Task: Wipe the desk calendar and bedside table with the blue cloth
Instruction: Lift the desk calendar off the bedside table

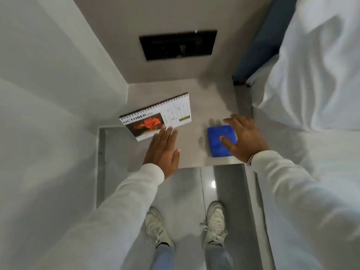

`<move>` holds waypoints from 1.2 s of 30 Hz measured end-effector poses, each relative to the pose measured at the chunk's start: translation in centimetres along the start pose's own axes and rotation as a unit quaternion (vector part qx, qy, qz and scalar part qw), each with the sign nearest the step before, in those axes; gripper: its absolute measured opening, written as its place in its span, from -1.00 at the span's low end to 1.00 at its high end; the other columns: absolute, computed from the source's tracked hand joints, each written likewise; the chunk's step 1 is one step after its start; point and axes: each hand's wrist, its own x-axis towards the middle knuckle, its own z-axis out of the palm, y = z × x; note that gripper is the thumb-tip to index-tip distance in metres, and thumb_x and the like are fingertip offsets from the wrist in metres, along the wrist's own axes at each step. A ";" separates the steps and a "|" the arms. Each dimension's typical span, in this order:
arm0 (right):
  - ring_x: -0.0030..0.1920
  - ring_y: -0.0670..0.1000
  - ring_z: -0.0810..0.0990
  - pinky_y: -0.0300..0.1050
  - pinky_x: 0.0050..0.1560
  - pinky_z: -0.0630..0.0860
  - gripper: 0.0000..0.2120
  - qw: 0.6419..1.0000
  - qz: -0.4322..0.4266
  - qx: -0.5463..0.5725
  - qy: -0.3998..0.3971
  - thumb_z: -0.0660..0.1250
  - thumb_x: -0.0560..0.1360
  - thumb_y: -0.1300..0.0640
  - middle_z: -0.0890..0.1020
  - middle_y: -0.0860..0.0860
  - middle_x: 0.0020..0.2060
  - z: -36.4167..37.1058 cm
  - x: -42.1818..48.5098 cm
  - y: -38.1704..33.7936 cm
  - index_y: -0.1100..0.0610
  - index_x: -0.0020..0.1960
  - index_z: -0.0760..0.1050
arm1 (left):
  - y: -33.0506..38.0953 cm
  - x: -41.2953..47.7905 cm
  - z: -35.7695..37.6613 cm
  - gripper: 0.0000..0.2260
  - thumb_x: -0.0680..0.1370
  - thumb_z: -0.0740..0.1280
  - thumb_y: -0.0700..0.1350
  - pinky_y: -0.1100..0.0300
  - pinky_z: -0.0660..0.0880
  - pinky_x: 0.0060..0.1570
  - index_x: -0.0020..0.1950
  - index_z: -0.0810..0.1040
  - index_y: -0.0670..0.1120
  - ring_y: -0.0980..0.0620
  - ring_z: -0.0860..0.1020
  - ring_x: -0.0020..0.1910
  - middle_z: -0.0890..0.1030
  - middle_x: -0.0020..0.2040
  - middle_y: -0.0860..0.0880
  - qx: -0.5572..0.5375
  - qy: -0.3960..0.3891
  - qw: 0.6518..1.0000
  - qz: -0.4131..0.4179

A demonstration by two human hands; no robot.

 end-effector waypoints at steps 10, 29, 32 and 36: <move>0.50 0.39 0.07 0.43 0.33 0.16 -0.32 0.995 0.032 -0.091 0.035 0.20 0.44 -0.33 0.19 0.11 0.54 14.6 2.5 3.5 -0.11 0.49 0.18 | -4.7 2.1 13.4 -0.37 0.56 0.06 0.13 -0.24 0.02 0.53 0.58 0.05 -0.10 -0.19 0.03 0.60 0.08 0.62 -0.18 0.125 -0.013 0.991 -0.041; 0.30 0.42 0.39 0.24 0.25 0.41 -0.60 0.983 0.094 0.133 0.088 0.32 0.45 0.27 0.51 0.13 0.36 15.5 2.7 -3.9 0.09 0.28 0.54 | -6.4 -0.9 3.4 -0.37 0.60 0.02 0.15 -0.19 -0.01 0.55 0.57 0.08 -0.18 -0.17 -0.04 0.61 0.05 0.62 -0.18 0.077 -0.023 0.984 0.160; 0.38 0.29 0.38 0.08 0.46 0.24 -0.54 0.961 0.118 0.234 0.092 0.28 0.46 0.29 0.46 0.11 0.40 15.3 2.4 -6.3 0.07 0.35 0.48 | -7.3 1.3 -2.3 -0.38 0.58 0.10 0.10 -0.18 -0.03 0.55 0.55 0.13 -0.22 -0.22 0.02 0.60 0.12 0.59 -0.23 0.113 0.024 0.963 0.245; 0.37 0.17 0.46 0.16 0.44 0.31 -0.53 0.908 0.127 0.346 0.200 0.29 0.45 0.35 0.52 0.14 0.35 15.4 1.6 -10.4 0.12 0.35 0.46 | -7.9 7.3 -7.5 -0.34 0.58 0.08 0.14 -0.21 0.03 0.53 0.56 0.08 -0.22 -0.22 0.02 0.59 0.10 0.60 -0.23 0.215 0.020 0.939 0.266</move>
